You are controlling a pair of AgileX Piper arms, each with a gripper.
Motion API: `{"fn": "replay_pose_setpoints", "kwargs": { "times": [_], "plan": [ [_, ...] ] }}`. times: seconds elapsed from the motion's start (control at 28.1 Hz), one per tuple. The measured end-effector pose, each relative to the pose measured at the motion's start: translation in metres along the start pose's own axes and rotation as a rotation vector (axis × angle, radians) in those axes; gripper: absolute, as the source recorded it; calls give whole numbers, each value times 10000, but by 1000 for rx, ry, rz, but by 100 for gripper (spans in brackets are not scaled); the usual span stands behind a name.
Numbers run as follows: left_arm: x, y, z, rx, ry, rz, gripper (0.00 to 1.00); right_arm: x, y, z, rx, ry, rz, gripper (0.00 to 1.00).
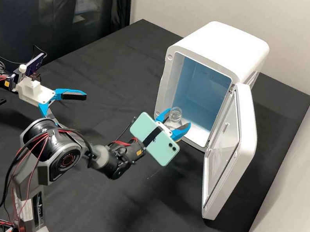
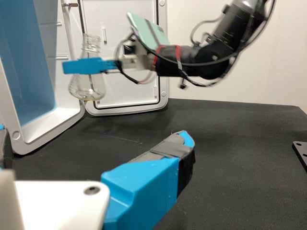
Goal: Place the flask in the incubator
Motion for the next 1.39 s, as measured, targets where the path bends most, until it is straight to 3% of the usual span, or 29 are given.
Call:
{"fn": "replay_pose_setpoints", "kwargs": {
  "times": [0.14, 0.39, 0.6, 1.0, 1.1, 1.21, 1.39],
  "plan": [
    [0, 0, 0, 0, 0, 0, 100, 234, -13, -129, -14, -12, 2, 0],
    [5, -6, 28, 1, -12, -3, 100, 718, -38, -290, -21, -91, 11, 0],
    [9, -9, 48, 2, -21, -3, 100, 1034, -65, -404, -53, -130, 5, 0],
    [14, -17, 83, 2, -35, -7, 100, 1456, -89, -508, -68, -194, -7, 0],
    [14, -17, 83, 2, -35, -7, 100, 1556, -107, -513, -60, -217, -19, 0],
    [14, -17, 83, 2, -35, -7, 100, 1680, -161, -550, -99, -223, -26, 0],
    [16, -19, 90, 2, -38, -7, 100, 1819, -256, -567, -115, -244, -58, 0]
  ]
}}
